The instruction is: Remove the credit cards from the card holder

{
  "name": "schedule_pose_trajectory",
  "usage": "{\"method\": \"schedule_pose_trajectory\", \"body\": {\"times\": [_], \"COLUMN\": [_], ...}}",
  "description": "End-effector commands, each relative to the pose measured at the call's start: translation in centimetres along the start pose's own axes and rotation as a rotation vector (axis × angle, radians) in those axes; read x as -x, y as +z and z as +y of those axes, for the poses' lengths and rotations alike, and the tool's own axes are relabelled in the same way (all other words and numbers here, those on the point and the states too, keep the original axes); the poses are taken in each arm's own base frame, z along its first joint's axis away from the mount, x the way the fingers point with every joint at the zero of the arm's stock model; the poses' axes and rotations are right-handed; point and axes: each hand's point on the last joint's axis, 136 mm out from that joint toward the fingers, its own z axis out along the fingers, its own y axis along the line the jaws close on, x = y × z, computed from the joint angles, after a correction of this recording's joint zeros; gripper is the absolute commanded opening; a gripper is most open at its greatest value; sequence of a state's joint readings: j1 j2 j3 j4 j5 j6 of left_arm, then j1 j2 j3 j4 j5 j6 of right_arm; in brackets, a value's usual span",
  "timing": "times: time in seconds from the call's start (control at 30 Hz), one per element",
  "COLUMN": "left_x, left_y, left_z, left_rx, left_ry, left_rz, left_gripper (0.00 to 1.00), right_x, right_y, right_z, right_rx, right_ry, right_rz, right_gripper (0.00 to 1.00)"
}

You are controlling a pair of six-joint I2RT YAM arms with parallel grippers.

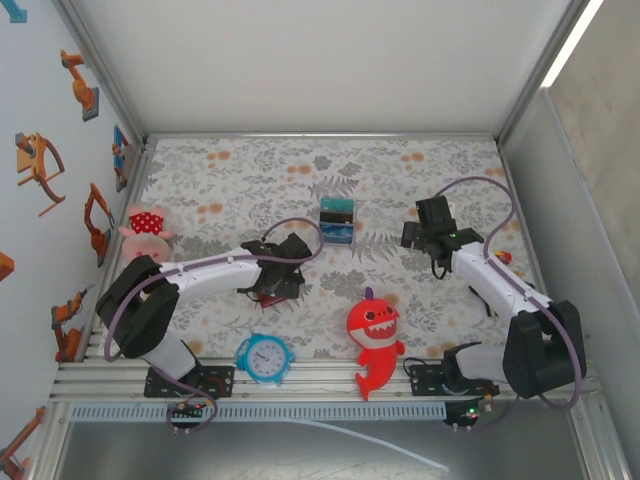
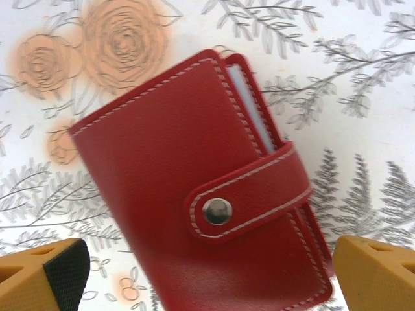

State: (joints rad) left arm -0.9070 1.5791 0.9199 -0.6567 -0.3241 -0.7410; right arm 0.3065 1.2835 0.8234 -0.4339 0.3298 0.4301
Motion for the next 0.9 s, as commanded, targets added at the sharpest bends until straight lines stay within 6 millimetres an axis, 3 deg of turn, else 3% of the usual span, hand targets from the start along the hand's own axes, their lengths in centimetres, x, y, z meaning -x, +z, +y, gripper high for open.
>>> {"method": "schedule_pose_trajectory", "body": {"times": [0.0, 0.23, 0.5, 0.87], "left_x": [-0.2, -0.2, 0.5, -0.9], "left_y": [0.2, 1.3, 2.0, 3.6], "left_z": [-1.0, 1.4, 0.6, 1.1], "left_rx": [-0.089, -0.023, -0.053, -0.012], "left_ry": [0.007, -0.143, -0.184, -0.158], "left_rz": [0.005, 0.009, 0.007, 0.06], "left_gripper": [0.97, 0.97, 0.97, 0.97], "right_x": [1.0, 1.0, 0.5, 0.7], "right_y": [-1.3, -1.6, -1.0, -0.7], "right_z": [0.1, 0.2, 0.6, 1.0], "right_rx": [0.007, 0.018, 0.023, 0.031], "right_ry": [0.005, 0.001, -0.006, -0.009], "right_rz": [-0.029, -0.04, -0.026, -0.025], "right_gripper": [0.99, 0.99, 1.0, 0.99]}}
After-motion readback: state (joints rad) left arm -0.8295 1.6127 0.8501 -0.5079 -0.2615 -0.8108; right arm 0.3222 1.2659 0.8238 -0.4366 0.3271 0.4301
